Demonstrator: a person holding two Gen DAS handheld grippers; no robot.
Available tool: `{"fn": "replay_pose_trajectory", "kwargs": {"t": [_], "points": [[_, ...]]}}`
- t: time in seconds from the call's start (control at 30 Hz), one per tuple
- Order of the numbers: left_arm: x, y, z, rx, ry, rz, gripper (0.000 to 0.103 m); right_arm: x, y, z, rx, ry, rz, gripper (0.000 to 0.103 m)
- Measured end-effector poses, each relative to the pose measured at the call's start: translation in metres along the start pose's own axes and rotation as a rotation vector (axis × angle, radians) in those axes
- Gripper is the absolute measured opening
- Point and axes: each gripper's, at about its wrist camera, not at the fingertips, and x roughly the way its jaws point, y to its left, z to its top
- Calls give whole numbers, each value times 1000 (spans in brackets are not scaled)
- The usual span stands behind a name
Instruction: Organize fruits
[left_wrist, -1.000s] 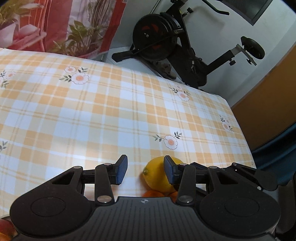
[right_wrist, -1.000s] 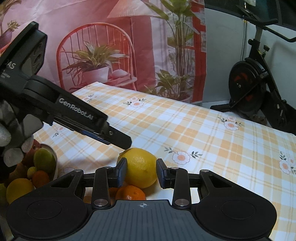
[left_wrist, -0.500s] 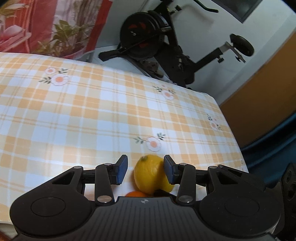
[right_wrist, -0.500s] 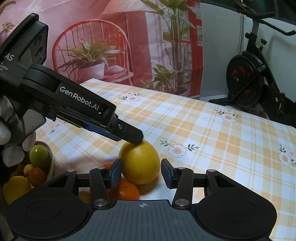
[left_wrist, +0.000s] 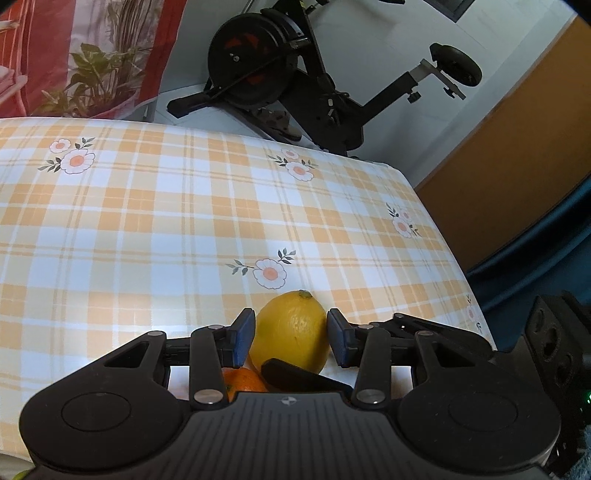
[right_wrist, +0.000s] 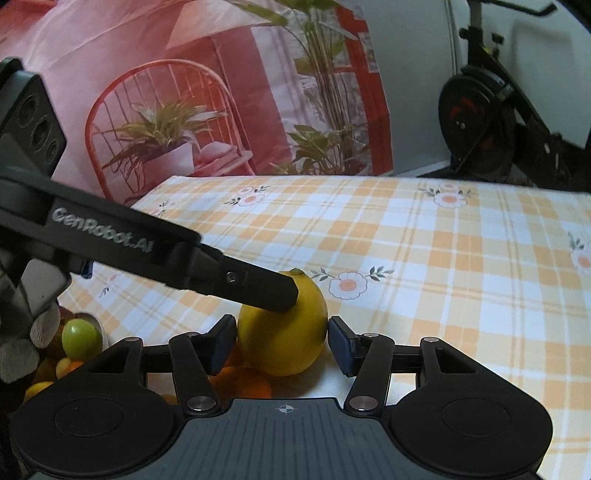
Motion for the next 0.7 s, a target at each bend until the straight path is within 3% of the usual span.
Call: {"fn": "replay_pose_trajectory", "kwargs": {"t": [0.33,0.7], "points": [[0,1,1,1,3,-3,45,5,-7,-5,64,3,31,50],[-18,-2,2,38,-11,-12,45,-4,11,2,-20,-42,2,50]]}}
